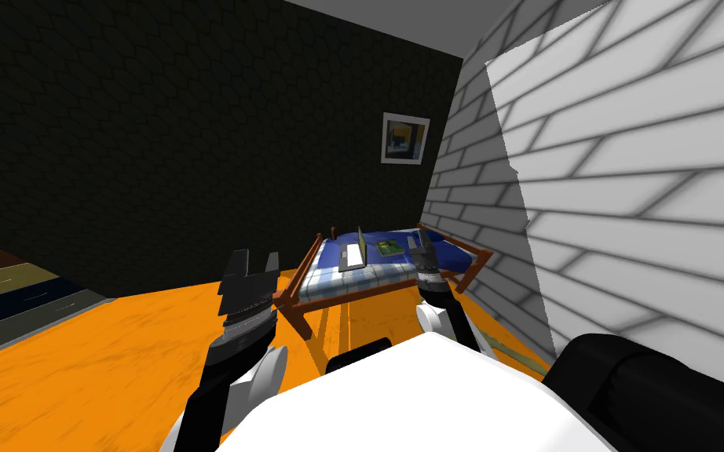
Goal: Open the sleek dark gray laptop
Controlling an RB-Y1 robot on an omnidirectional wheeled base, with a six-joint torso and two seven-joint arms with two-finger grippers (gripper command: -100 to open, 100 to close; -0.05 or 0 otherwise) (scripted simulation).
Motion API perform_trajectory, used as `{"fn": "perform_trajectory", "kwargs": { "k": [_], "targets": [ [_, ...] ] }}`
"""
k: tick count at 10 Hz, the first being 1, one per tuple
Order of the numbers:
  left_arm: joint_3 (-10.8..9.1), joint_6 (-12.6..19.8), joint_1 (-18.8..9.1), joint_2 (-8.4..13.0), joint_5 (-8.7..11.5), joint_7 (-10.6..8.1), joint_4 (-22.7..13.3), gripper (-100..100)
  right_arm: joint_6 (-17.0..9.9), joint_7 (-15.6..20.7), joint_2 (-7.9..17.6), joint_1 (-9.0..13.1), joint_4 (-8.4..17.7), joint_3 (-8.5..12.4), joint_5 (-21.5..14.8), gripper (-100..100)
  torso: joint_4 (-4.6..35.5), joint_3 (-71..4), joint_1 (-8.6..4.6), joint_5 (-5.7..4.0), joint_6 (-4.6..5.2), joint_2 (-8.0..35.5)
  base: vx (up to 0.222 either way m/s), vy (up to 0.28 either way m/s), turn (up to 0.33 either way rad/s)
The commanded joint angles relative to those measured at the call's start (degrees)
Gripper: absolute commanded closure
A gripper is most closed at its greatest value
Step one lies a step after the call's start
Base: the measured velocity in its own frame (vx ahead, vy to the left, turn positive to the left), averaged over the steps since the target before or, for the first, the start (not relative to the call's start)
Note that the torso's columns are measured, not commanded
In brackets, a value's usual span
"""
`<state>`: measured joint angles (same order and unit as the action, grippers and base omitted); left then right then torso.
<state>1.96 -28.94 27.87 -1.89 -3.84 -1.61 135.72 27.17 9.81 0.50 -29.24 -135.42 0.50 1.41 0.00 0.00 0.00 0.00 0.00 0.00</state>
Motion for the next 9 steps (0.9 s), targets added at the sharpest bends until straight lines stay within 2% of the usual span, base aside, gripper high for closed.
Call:
{"fn": "perform_trajectory", "kwargs": {
  "k": [1, 9],
  "targets": [
    [0.00, 0.0, 0.0, 0.0, 0.0, 0.00, 0.0, 0, 0.0, 0.0, 0.0, 0.0, 0.0, 0.0, 0.0, 0, 2.3, -4.7, 0.00, 0.00, 0.00, 2.3, 0.000, 0.000, 0.000],
    [0.00, 0.0, 0.0, 0.0, 0.0, 0.00, 0.0, 0, 0.0, 0.0, 0.0, 0.0, 0.0, 0.0, 0.0, 0, 35.4, -70.7, 0.00, 0.00, 0.00, 35.4, 0.000, 0.000, 0.000]
  ]
}}
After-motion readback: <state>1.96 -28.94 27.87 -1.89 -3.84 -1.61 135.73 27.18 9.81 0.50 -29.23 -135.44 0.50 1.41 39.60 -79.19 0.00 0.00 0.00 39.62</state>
